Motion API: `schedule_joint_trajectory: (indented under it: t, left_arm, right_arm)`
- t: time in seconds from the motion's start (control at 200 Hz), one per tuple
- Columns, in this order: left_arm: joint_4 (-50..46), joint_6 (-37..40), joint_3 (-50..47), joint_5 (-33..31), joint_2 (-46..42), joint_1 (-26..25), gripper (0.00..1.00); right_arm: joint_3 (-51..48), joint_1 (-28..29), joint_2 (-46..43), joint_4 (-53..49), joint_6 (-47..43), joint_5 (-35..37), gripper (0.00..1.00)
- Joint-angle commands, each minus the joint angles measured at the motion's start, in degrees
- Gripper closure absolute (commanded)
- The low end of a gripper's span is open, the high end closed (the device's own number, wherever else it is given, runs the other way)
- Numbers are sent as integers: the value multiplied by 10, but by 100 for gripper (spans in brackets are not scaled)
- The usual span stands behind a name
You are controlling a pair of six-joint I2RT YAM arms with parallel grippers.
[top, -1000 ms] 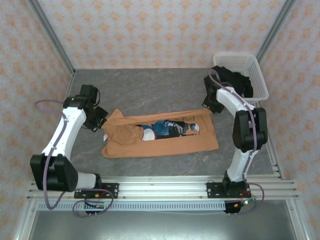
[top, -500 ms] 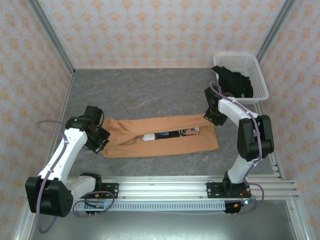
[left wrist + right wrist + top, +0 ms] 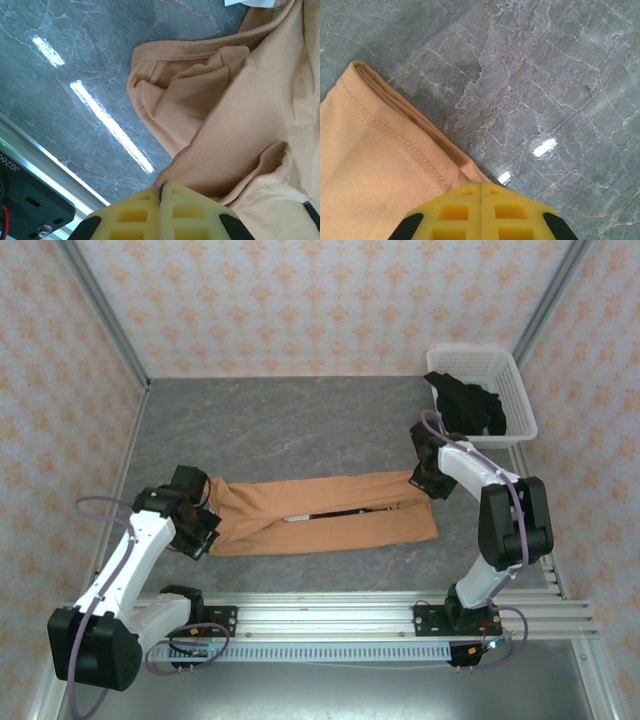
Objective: Fold and stack the t-shirts
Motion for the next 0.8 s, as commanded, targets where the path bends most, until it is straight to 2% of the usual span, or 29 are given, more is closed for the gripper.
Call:
schedule_joint_trajectory:
  t: [0.0, 0.625, 0.796]
  left_arm:
    - [-17, -12, -16, -17, -3, -7, 100]
    - [22, -32, -51, -1, -1, -17, 100]
    - [15, -28, -41, -3, -9, -20, 100]
  right_arm:
    - [-17, 3, -12, -7, 14, 13, 100]
    - [-31, 3, -7, -12, 33, 4, 100]
    - [-34, 4, -13, -19, 35, 13, 96]
